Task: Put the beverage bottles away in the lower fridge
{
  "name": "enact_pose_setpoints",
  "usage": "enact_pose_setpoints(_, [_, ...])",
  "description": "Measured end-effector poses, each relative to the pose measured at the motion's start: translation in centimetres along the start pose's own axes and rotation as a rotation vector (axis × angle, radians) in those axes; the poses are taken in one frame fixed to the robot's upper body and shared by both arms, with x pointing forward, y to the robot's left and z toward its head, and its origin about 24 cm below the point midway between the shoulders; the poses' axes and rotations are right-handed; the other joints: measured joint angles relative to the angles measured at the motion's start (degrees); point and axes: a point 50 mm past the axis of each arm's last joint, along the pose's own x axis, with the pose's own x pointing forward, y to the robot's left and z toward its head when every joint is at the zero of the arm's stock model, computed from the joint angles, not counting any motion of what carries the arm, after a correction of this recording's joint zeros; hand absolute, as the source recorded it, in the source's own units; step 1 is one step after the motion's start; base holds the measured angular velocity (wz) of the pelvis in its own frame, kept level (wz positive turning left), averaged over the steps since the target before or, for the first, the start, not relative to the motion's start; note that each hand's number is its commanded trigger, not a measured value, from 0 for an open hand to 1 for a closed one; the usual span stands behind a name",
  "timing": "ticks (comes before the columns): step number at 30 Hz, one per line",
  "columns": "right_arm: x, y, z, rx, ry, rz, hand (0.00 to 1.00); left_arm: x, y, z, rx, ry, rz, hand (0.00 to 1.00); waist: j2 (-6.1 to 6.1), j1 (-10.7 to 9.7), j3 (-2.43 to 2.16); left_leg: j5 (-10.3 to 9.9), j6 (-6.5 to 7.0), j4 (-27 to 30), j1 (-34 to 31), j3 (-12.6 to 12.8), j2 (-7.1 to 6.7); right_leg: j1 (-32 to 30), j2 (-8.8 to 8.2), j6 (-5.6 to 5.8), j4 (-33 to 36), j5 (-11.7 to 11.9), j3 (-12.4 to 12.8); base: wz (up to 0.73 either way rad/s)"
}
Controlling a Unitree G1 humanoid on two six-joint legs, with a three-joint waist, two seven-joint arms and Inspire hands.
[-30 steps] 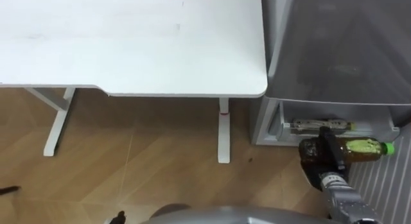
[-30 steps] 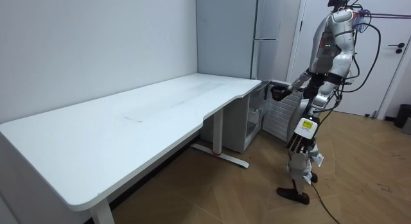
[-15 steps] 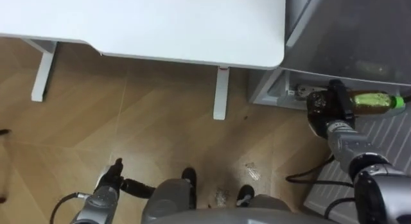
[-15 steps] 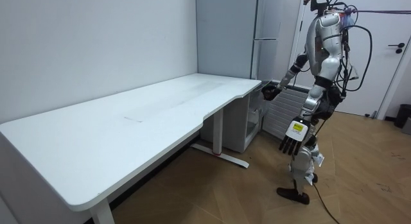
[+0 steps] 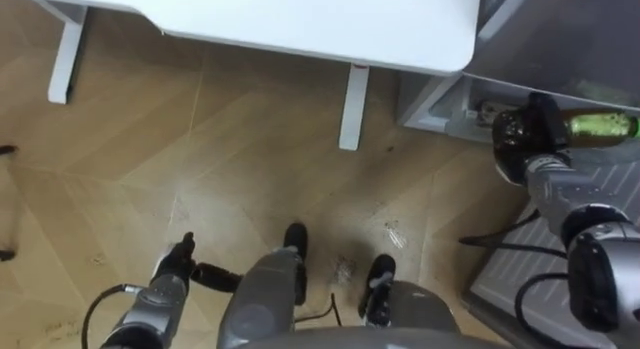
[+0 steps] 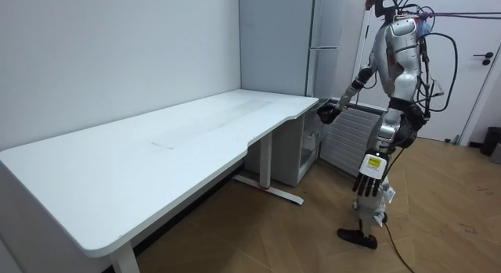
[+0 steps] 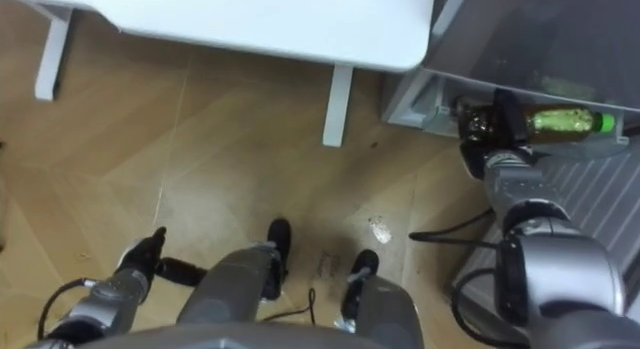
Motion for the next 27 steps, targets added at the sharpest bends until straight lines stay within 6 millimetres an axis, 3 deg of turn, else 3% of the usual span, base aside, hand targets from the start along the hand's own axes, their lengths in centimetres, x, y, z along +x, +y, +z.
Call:
enact_pose_setpoints(7, [0.1, 1.4, -0.1, -0.01, 0.005, 0.007, 1.0, 0.0, 0.4, -0.1, -0.013, 0.001, 0.002, 0.0, 0.3, 0.4, -0.02, 0.89, 0.24, -0.11, -1.57, 0.32, -0.13, -2.1, -0.33, 0.0, 1.29, -0.22, 0.12, 0.01])
enact_pose_setpoints(18, [0.0, 3.0, 1.6, 0.009, -0.034, -0.008, 1.0, -0.1, 0.6, -0.9, -0.03, 0.02, 0.024, 0.0, 0.57, 1.37, -0.1, 1.33, 0.37, -0.22, -3.46, 0.73, -0.87, -5.58, -1.5, 0.05, 4.08, -0.96, 0.66, 0.0])
enact_pose_setpoints(19, [0.0, 3.1, 1.6, 0.013, -0.035, -0.012, 0.22, -0.1, 0.6, -0.9, -0.03, 0.021, 0.024, 0.0, 0.57, 1.37, -0.1, 1.34, 0.38, -0.19, -3.45, 0.77, -0.98, -5.68, -1.68, 0.07, 4.39, -1.15, 0.65, 0.0])
enact_pose_setpoints(20, [0.0, 3.2, 1.6, 0.016, -0.035, -0.013, 0.22, -0.1, 0.6, -0.9, -0.03, 0.021, 0.027, 0.0, 0.57, 1.38, -0.1, 1.34, 0.38, -0.2, -3.47, 0.8, -1.01, -5.77, -1.75, 0.07, 4.52, -1.2, 0.66, 0.0])
enact_pose_setpoints(21, [0.0, 3.2, 1.7, 0.018, -0.035, -0.013, 0.0, -0.1, 0.6, -0.9, -0.031, 0.021, 0.028, 0.0, 0.55, 1.38, -0.1, 1.34, 0.39, -0.2, -3.47, 0.84, -1.02, -5.84, -1.81, 0.06, 4.63, -1.24, 0.68, 0.0])
enact_pose_setpoints(27, [-0.1, 4.2, 1.8, 0.044, -0.036, -0.029, 0.0, -0.1, 0.7, -0.7, -0.03, 0.008, 0.044, 0.0, 0.39, 1.14, -0.06, 1.48, 0.58, -0.22, -3.96, 1.4, -1.31, -7.26, -2.42, 0.09, 6.22, -1.85, 1.25, -0.03])
